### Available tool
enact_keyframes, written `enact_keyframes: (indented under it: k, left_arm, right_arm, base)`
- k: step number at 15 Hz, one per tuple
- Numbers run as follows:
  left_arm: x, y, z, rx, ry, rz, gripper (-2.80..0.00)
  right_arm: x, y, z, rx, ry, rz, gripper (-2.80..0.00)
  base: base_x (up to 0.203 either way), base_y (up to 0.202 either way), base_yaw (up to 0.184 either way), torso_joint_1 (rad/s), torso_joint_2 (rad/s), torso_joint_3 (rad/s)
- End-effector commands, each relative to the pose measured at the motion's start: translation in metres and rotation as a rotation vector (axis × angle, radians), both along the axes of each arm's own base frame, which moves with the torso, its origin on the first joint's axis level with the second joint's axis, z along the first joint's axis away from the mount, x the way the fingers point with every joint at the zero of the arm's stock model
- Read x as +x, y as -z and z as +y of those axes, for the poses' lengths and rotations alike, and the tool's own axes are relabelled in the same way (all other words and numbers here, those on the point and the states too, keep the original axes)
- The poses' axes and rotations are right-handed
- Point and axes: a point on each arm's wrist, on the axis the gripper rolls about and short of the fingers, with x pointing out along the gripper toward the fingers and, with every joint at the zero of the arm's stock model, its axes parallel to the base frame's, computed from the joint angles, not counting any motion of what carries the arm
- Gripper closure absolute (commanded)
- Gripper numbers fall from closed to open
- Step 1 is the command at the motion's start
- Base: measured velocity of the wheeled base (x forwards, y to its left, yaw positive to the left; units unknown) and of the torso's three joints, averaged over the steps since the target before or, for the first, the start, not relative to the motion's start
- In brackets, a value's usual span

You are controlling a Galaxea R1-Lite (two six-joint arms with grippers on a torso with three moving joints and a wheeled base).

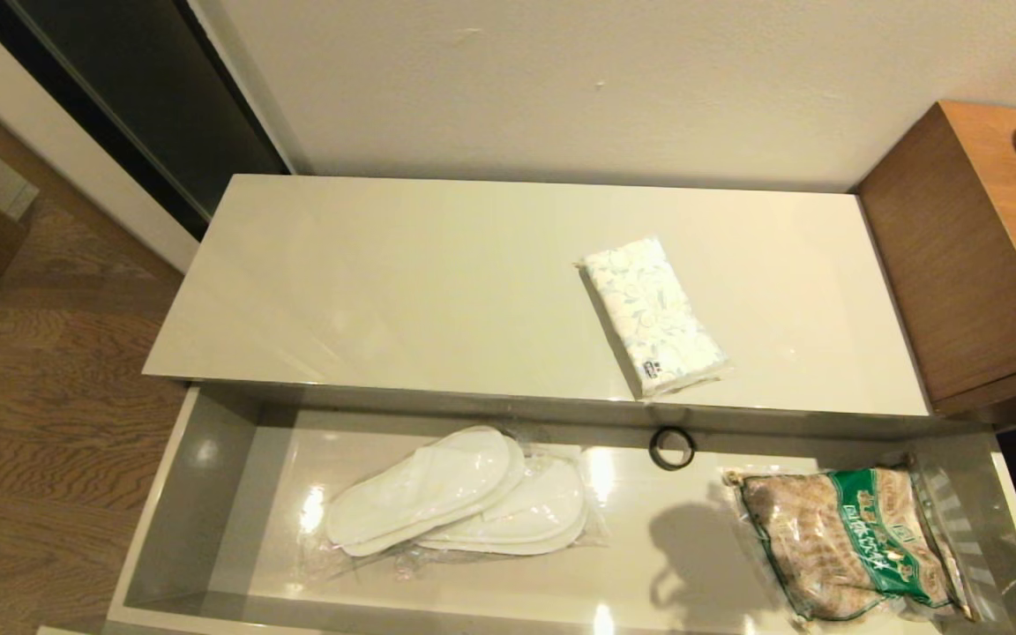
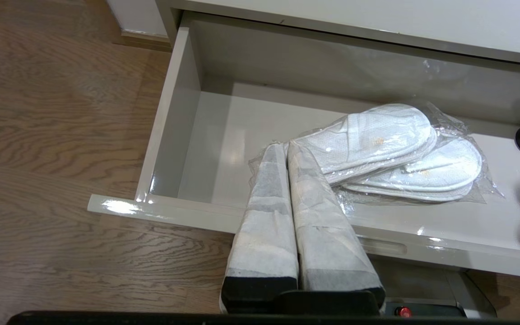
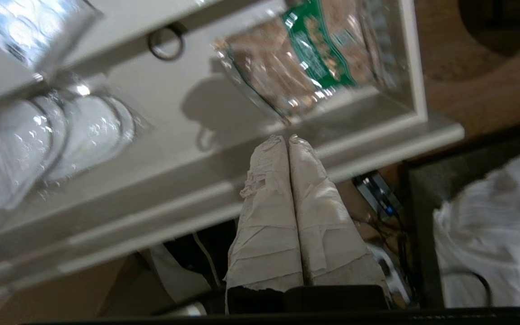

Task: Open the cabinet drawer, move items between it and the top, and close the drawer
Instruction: Take out the disposable slippers from the drawer

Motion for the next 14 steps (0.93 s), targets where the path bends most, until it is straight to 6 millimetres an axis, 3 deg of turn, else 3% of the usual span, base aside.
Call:
enact_keyframes:
  k: [1,6,9,11,12,14]
  left_arm:
    - [0.0,0.0,0.0,0.0,-0.001,0.001,0.0]
    - [0.0,0.0,0.0,0.0,-0.001,0.001,0.0]
    - [0.0,0.0,0.0,0.0,-0.001,0.001,0.0]
    - [0.0,0.0,0.0,0.0,-0.001,0.001,0.0]
    - [0.0,0.0,0.0,-0.001,-0.001,0.001,0.0]
    - [0.0,0.0,0.0,0.0,-0.001,0.001,0.0]
  right_arm:
    - [-0.058,0.002,-0.016,0.018,0.032,-0.048,0.0]
    - [-0.16,0.025,-0.029,0.063,0.097,-0.05,0.0]
    - [-0.204,0.062,-0.018,0.084,0.078,-0.096,0.0]
    - [-0.223,0.096,-0.009,0.04,0.079,-0.112,0.0]
    - [-0.222,0.105,-0.003,0.003,0.1,-0.149,0.0]
    - [-0.207,0.089,-0.003,-0.039,0.124,-0.38,0.0]
  base:
    - [0.0,0.0,0.0,0.0,0.0,0.0]
    - [0.0,0.0,0.0,0.0,0.0,0.0]
    - [0.0,0.0,0.0,0.0,0.0,0.0]
    - [0.0,0.0,0.0,0.0,0.0,0.0]
    - [0.0,0.0,0.0,0.0,0.0,0.0]
    - [0.0,0.0,0.0,0.0,0.0,0.0]
